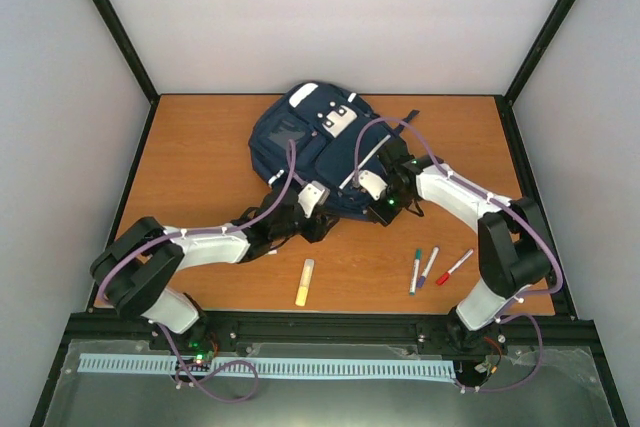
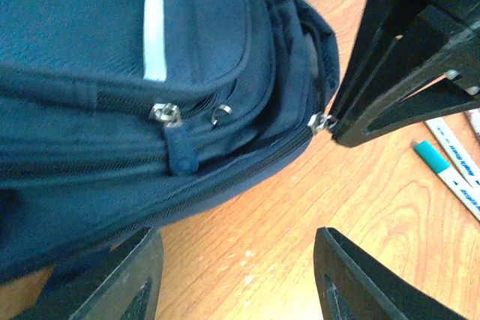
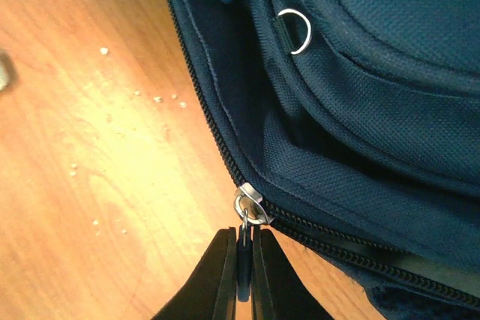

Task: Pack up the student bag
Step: Zip the student bag at the center of the board.

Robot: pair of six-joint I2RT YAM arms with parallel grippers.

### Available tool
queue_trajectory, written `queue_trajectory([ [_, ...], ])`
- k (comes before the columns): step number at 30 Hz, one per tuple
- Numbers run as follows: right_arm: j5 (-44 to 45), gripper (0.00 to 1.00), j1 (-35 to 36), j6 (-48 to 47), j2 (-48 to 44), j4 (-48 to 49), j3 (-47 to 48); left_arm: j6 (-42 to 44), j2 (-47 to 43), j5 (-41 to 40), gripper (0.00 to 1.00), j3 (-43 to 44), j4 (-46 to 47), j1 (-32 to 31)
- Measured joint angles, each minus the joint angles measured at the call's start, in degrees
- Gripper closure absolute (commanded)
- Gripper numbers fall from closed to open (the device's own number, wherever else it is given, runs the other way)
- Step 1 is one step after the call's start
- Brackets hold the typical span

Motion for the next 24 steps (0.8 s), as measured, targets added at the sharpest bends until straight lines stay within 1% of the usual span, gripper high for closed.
queue_trajectory([
  [3,-2.1,0.97,0.0,-0.7,0.7,-2.2,1.5,2.5,0.8,1.8,0.42,0.2,2.1,0.0],
  [6,-4.2,0.97,0.0,-1.2,1.2,-4.0,2.4,5.4,2.8,2.1,0.42,1.5,2.3,0.0],
  [16,-8.3,0.97,0.0,-1.7,1.5,-6.0,2.6,12.0,9.5,3.7,0.41,6.0,3.1,0.0],
  [24,-9.8,0.97,-0.3,-1.6,2.6,-6.0,2.5,15.0,12.0,7.3,0.51,7.5,3.0,0.1],
])
